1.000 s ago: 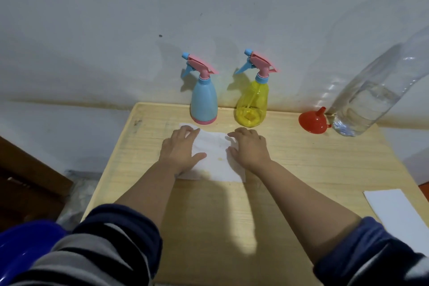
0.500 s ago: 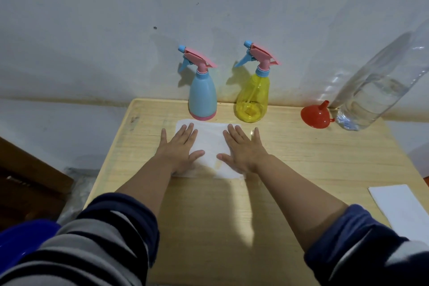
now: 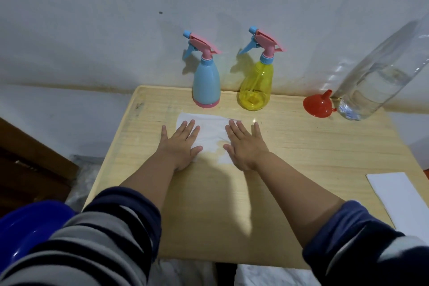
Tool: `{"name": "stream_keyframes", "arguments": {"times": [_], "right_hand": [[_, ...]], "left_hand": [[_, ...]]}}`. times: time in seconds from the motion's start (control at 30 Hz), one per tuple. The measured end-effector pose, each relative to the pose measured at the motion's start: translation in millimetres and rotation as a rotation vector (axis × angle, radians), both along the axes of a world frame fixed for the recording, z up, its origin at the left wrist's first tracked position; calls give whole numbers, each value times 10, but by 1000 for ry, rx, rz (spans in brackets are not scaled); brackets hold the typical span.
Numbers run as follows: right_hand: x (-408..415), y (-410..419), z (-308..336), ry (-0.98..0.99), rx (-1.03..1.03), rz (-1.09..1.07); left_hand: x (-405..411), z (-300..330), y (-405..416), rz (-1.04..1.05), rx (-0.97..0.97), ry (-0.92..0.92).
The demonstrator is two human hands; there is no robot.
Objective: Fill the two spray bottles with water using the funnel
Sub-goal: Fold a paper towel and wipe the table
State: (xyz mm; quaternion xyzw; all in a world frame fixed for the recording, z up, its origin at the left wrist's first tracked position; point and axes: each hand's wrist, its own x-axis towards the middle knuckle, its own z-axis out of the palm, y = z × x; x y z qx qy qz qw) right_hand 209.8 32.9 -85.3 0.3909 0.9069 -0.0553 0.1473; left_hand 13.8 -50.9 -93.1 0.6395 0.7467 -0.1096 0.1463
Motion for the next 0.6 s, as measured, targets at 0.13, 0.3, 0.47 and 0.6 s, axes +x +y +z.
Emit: {"name": "stream_keyframes", "arguments": {"times": [0.13,0.3,0.47,0.6], "right_hand": [[32,-264,26,-12,-10,-51],[92,-685,43,11,-37,-123],[143,-1073,67,31,-33,-163],[168,-1306,64,34,-21,-178]], "left_hand": [[43,29,-184,-3,-22,-23],[99,46,-523,-41,-18,-39],[155,24,-900,-72,5,-48],[213,-5,-1118,-97,27,-54]]}}
